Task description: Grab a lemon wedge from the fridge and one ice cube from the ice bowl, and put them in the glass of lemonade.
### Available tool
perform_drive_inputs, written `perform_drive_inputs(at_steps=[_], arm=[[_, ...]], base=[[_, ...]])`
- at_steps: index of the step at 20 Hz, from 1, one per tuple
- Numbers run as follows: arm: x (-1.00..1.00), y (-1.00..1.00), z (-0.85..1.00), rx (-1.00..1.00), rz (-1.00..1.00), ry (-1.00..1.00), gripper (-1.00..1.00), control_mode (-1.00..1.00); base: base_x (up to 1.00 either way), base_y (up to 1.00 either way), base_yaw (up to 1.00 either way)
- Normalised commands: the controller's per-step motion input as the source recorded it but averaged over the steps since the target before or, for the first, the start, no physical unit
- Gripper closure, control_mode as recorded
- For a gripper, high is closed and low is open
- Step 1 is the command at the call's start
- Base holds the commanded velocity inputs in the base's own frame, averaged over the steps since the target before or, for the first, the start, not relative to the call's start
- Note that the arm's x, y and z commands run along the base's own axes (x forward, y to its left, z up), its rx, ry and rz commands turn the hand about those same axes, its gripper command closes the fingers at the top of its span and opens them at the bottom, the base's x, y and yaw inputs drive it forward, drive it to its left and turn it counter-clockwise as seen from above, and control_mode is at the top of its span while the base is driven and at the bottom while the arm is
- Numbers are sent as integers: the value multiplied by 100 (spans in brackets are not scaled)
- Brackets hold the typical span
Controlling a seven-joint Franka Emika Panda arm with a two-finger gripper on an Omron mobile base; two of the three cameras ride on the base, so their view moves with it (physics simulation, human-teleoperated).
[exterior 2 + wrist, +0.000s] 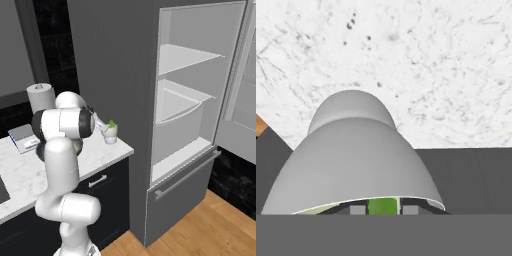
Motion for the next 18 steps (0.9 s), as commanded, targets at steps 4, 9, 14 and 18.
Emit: perform_drive_inputs(at_steps=[4, 9, 14, 18], arm=[[-12, -8, 6, 0, 0, 0, -100, -100], [-27, -2, 28, 0, 0, -5, -100, -100], [-39, 0, 43, 0, 0, -16, -100, -100], [-70, 2, 44, 0, 0, -13, -100, -100]], base=[[0, 0, 0], [0, 0, 0], [0, 0, 0], [0, 0, 0]])
